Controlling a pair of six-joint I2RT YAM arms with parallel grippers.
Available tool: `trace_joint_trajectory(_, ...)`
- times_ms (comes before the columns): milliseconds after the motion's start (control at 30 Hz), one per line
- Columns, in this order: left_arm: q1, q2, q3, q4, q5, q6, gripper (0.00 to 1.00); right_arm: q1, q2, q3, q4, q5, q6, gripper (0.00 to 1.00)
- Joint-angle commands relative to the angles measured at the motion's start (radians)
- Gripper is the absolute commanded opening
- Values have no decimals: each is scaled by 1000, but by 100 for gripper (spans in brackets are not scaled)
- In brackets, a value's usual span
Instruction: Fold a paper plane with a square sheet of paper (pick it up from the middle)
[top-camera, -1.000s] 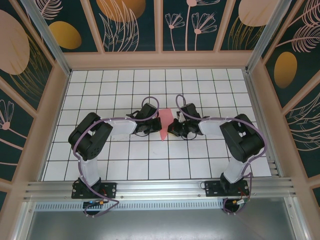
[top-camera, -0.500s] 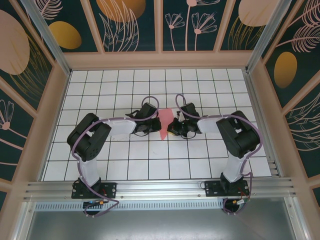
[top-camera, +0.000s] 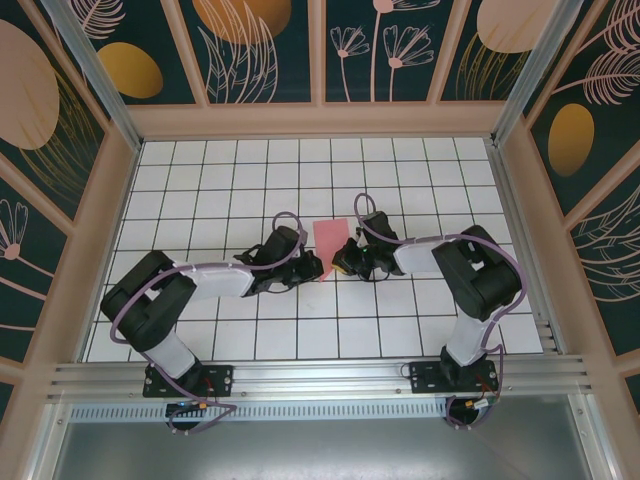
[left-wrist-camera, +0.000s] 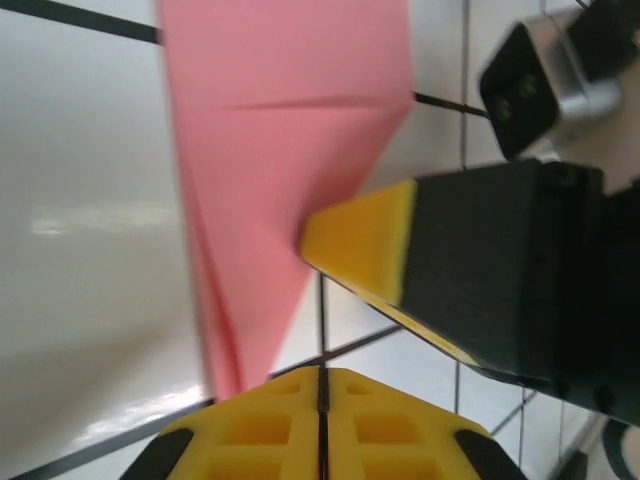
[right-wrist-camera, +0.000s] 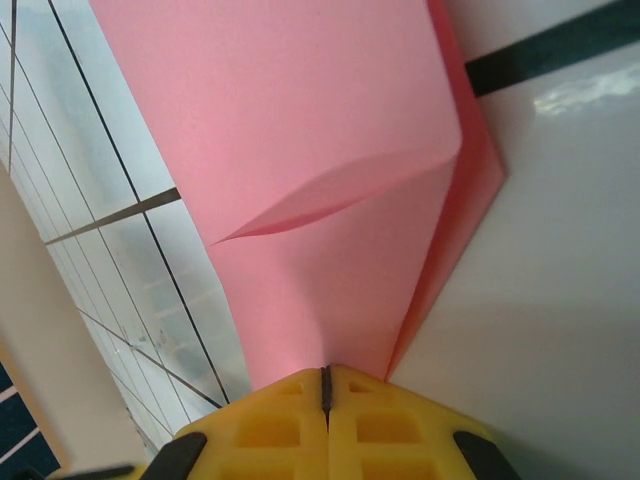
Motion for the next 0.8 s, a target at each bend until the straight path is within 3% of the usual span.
trace_joint_trajectory(0,-6,42,5,98,42,-45,9,13,-8,-26,-15,29,43,0)
trace_joint_trajectory(467,-6,132,31,-17,-89,-9,3,6,-11,-33,-16,20,40,0)
trace_joint_trajectory(767,-6,95,-4,-16,-107,-3,2,-17,-31,16,-63,42,-83,0)
